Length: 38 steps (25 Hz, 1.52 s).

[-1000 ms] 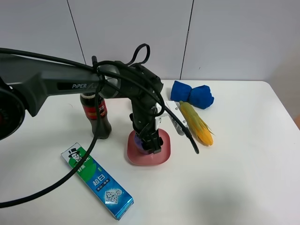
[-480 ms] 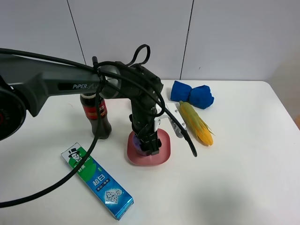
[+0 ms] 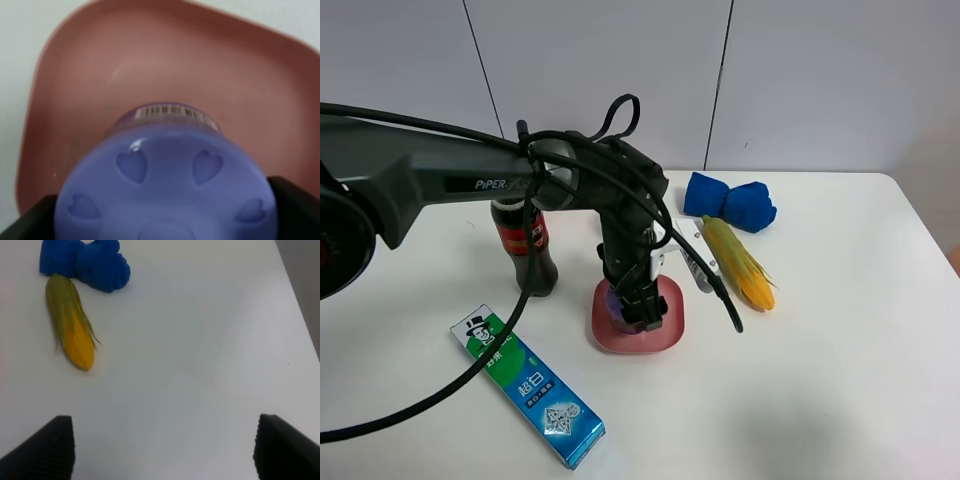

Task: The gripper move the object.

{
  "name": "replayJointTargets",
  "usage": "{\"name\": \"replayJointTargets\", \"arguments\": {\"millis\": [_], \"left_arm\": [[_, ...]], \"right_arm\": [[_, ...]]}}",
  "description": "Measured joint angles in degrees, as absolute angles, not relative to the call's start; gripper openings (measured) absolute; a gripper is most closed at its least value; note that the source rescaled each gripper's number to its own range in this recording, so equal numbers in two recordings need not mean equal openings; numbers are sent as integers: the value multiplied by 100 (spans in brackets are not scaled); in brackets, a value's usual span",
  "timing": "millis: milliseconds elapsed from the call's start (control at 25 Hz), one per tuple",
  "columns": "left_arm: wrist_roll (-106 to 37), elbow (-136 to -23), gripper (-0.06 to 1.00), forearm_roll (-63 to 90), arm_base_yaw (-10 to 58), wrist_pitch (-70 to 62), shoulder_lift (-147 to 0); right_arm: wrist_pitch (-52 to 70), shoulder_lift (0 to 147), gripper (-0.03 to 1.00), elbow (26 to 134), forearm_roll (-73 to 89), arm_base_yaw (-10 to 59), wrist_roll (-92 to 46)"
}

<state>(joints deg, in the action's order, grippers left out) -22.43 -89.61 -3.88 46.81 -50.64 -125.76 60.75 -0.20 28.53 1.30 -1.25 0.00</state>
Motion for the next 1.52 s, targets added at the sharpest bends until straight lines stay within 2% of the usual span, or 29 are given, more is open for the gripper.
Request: {"name": "replayJointTargets", "arguments": {"millis": [240, 360, 720, 1120, 1520], "left_arm": [[-2162, -8961, 65, -388, 4681, -5069, -12576], [-2138, -8961, 76, -388, 4681, -5123, -12576], [-2138, -8961, 79, -452, 4681, -5377, -12506], [-2134, -8968, 80, -370, 4681, -5794, -11732], [-2086, -8968, 80, -535, 4681, -6359, -9894]], "right_arm": [[6075, -20, 100, 2853, 130, -125, 0], [6075, -20, 100, 2853, 130, -125, 0], [6075, -20, 100, 2853, 130, -125, 0], [6075, -20, 100, 2853, 130, -125, 0], [6075, -20, 100, 2853, 130, -125, 0]]}}
